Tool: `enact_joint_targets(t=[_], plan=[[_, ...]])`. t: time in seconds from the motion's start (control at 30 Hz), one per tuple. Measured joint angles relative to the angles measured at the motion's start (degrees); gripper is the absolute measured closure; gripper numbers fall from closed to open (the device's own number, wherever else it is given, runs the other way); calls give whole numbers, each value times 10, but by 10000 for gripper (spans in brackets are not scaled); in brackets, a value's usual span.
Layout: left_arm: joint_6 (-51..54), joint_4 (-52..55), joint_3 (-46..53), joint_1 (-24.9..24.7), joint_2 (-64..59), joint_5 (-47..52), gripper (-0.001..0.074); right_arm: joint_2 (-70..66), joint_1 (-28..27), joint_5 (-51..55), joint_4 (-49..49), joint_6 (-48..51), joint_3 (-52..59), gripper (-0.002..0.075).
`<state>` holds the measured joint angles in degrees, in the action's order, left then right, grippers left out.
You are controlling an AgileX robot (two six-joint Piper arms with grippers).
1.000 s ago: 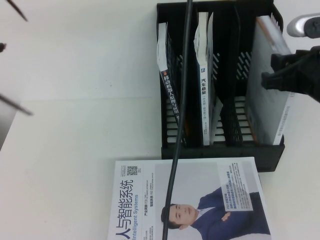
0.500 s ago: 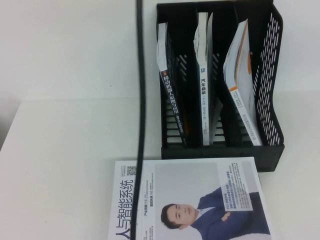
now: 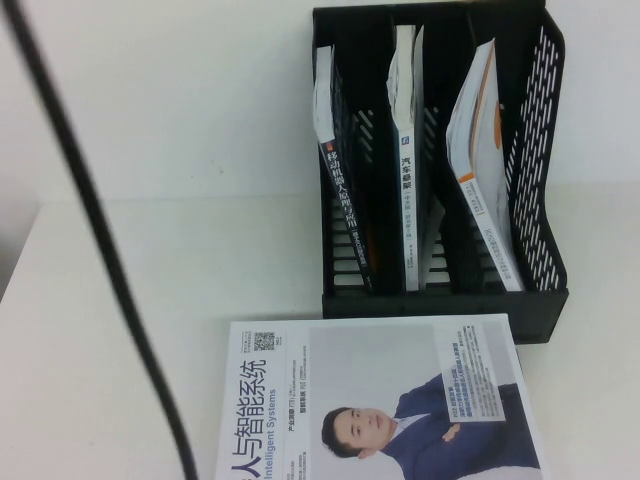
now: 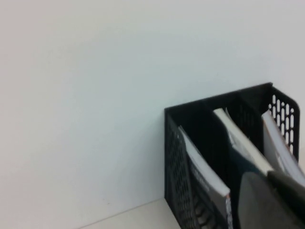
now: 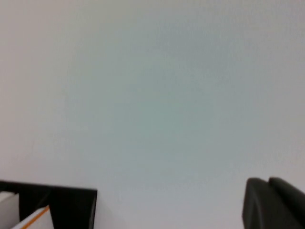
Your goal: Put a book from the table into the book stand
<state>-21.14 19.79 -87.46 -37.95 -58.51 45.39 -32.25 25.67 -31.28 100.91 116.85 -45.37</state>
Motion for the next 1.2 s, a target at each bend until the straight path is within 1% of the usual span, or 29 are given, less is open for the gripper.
enact_joint_targets(t=[0.13,0.23,0.33,0.43,0.67,1.2], plan=[[-2,2,150,0,74,-102,734,59,0,14,3,-29,92,727],[-4,4,243,0,114,-173,734,98,0,53,4,-69,172,728],[-19,11,305,0,140,-208,735,120,0,109,5,-93,237,728],[-28,17,344,0,150,-224,735,129,0,156,5,-119,284,728],[-31,22,394,0,150,-230,735,130,0,185,5,-147,340,728],[-31,26,395,0,150,-230,736,130,0,185,5,-149,344,728]])
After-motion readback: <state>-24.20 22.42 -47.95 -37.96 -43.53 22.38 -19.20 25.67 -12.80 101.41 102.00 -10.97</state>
